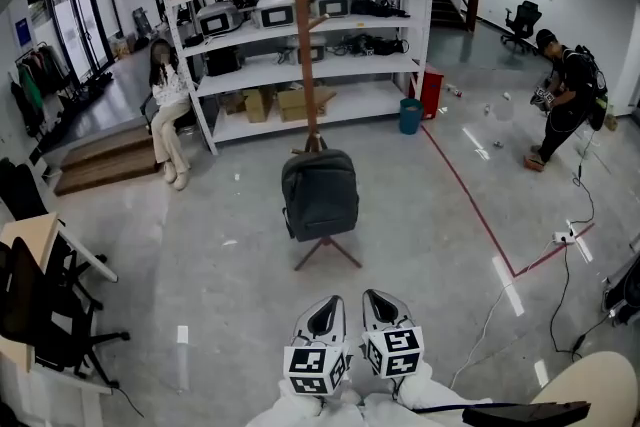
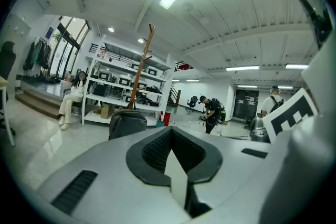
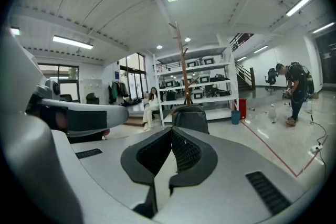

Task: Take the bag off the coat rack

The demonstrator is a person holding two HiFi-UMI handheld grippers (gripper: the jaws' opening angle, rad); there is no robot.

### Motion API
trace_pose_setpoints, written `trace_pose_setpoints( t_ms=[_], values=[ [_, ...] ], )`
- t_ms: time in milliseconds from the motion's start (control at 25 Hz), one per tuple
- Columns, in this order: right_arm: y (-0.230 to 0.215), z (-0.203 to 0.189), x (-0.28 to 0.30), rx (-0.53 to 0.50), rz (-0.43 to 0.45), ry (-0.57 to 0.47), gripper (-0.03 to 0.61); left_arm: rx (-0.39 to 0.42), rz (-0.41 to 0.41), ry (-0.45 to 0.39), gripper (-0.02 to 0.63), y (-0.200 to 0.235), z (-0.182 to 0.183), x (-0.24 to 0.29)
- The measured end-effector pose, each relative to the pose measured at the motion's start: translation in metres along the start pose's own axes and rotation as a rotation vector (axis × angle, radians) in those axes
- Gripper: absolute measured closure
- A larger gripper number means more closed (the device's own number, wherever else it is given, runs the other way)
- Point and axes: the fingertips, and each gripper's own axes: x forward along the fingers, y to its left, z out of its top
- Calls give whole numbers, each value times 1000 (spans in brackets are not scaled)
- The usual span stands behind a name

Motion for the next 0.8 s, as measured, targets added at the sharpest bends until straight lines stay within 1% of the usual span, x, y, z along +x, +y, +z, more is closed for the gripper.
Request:
trace_pose_setpoints(
  t_ms=[400,560,800],
  values=[
    [-24,0,24,12,-10,19,566,-11,-5,21,612,7,-1,37],
    [-30,3,27,19,-16,23,566,-6,-12,31,612,6,1,45],
    [-38,-3,32,42,-26,44,567,-2,-13,36,612,9,2,53]
  ],
)
